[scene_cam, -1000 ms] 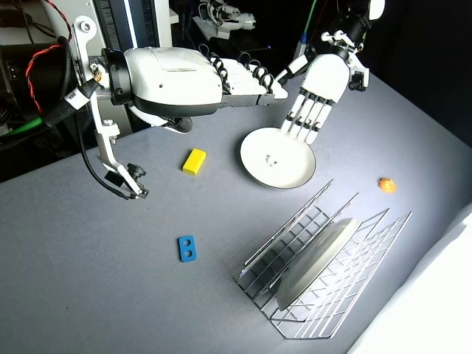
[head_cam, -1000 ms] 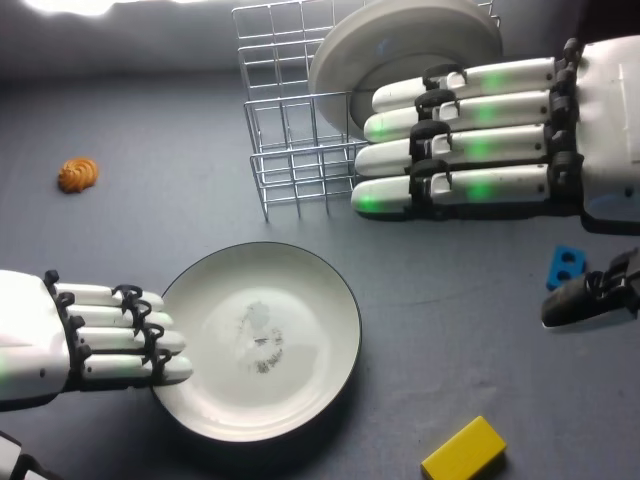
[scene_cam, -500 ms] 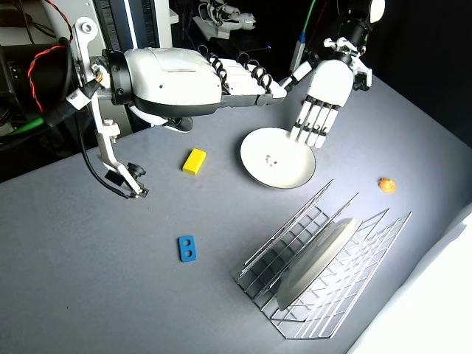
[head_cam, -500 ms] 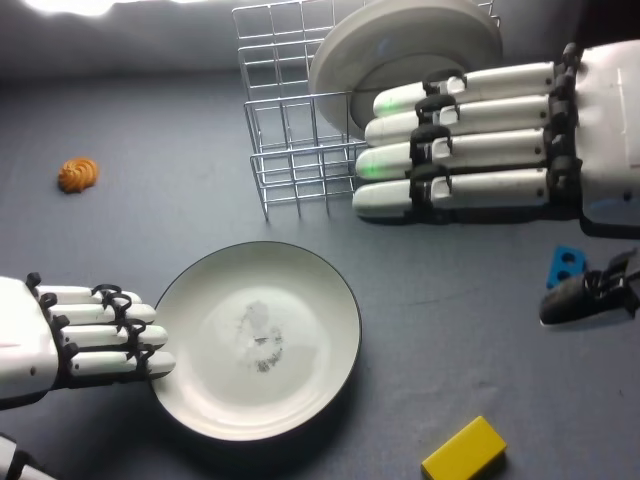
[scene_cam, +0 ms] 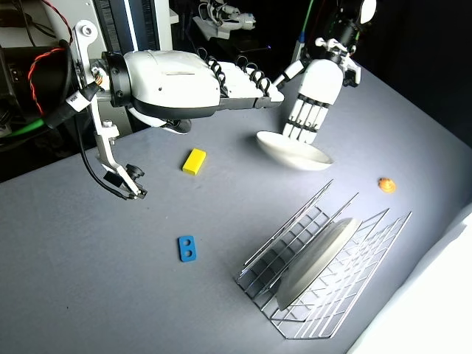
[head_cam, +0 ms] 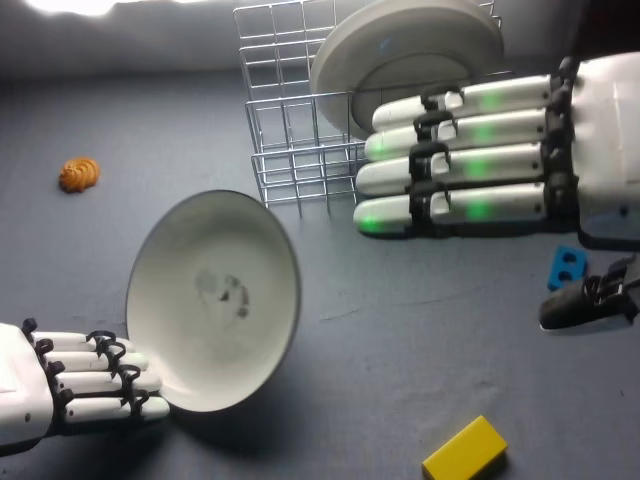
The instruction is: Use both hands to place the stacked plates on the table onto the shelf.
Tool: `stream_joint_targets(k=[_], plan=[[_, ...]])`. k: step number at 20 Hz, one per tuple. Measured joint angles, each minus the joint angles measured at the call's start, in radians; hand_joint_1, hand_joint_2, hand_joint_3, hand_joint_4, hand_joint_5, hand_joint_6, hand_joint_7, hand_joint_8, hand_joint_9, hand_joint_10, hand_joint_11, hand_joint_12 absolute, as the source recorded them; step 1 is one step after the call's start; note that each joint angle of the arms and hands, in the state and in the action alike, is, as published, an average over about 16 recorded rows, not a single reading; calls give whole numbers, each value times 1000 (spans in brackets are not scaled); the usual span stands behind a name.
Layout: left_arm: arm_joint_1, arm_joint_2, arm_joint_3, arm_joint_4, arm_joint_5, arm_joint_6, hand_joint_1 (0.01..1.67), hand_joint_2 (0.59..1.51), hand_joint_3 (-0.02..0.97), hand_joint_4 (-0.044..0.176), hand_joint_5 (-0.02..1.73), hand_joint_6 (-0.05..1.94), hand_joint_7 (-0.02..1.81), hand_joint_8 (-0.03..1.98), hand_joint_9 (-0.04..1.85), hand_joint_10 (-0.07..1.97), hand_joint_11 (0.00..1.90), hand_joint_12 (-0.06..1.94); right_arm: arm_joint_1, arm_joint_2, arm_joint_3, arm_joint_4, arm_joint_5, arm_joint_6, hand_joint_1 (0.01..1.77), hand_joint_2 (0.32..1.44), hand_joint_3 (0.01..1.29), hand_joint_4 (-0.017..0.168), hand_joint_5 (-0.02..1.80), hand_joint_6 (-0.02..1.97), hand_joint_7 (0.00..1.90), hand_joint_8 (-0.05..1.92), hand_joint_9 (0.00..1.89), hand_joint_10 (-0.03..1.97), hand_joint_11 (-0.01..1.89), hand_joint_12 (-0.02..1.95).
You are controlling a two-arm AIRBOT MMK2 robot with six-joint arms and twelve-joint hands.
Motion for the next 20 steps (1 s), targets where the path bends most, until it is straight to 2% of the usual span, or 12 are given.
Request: stream_joint_targets(k=[4, 9, 15, 20], plan=[[10, -2, -3, -3, -3, 0, 16, 1101, 19, 2, 3, 5, -12, -15, -8, -30, 14, -5, -19, -53, 0, 69, -61, -151, 1068, 963, 15, -2, 21, 18, 10, 17, 13, 12, 13, 8], [12, -4, 3, -6, -11, 0, 15, 1101, 18, 3, 5, 9, -12, -16, -11, -30, 13, -10, -41, -174, 29, 164, -158, -383, 1106, 945, 15, -2, 20, 18, 10, 16, 13, 12, 15, 8], [14, -6, 11, -6, -19, 0, 16, 1099, 19, 3, 7, 8, -11, -16, -11, -30, 13, -7, -55, -373, 119, 254, -274, -613, 1146, 918, 14, -2, 20, 19, 10, 17, 13, 12, 19, 8], [14, -7, 11, -6, -20, 0, 16, 1094, 19, 4, 8, 8, -11, -16, -12, -30, 13, -2, -47, -519, 211, 284, -336, -693, 1159, 905, 15, -2, 19, 19, 10, 17, 13, 12, 20, 8]])
